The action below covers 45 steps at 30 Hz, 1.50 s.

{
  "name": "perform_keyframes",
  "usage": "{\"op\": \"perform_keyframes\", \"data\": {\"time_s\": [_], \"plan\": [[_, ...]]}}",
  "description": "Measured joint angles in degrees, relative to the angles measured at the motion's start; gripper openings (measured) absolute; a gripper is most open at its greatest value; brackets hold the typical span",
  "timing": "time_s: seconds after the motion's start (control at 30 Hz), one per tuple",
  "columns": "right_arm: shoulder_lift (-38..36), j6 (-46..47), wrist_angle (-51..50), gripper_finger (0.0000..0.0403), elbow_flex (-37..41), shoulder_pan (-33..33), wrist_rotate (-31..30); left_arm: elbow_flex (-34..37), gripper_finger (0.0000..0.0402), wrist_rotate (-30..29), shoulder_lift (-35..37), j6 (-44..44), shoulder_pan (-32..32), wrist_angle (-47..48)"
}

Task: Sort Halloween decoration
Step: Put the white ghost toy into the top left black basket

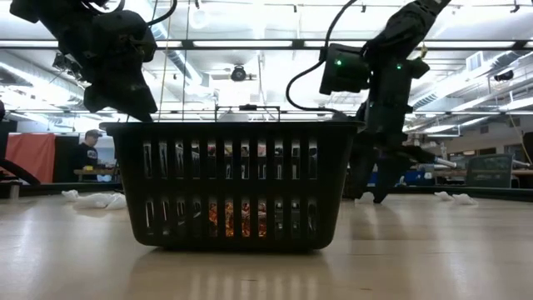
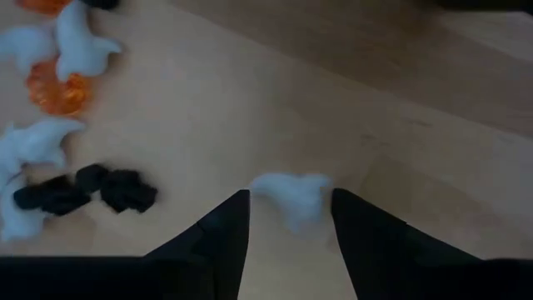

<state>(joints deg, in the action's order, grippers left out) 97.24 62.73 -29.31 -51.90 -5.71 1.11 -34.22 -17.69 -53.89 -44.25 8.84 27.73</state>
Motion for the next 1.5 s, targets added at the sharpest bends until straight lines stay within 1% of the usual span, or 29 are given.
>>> {"op": "perform_keyframes", "data": {"time_s": [0.17,0.5,0.63,0.83,1.03,1.13,1.33,1.5], "plan": [[-0.4,1.2,-0.3,0.0177,0.1,1.2,-3.0,0.0,0.0155,0.0,0.0,0.3,0.0,0.3],[-0.8,-1.5,-0.4,0.0164,0.2,1.2,-1.5,0.0,0.0155,0.0,0.0,1.6,0.0,0.4],[-0.5,-3.3,1.3,0.0152,0.4,1.2,-1.5,0.0,0.0155,0.0,0.0,1.6,0.0,0.4],[1.7,-5.8,3.3,0.0117,0.5,1.5,-0.7,0.0,0.0155,0.0,0.0,1.6,0.0,0.4],[0.9,-6.8,3.2,0.0070,0.6,1.9,-2.3,0.0,0.0155,0.0,0.0,1.2,0.0,0.4],[0.9,-7.4,3.9,0.0057,0.6,1.9,-2.2,0.0,0.0155,0.0,0.0,1.2,0.0,0.4],[1.1,-8.3,3.8,0.0051,0.0,1.9,-1.5,0.0,0.0155,0.0,0.0,6.8,0.0,0.4],[1.2,-11.8,4.4,0.0051,-3.3,2.0,-0.4,0.0,0.0155,0.0,0.0,10.7,0.0,0.4]]}}
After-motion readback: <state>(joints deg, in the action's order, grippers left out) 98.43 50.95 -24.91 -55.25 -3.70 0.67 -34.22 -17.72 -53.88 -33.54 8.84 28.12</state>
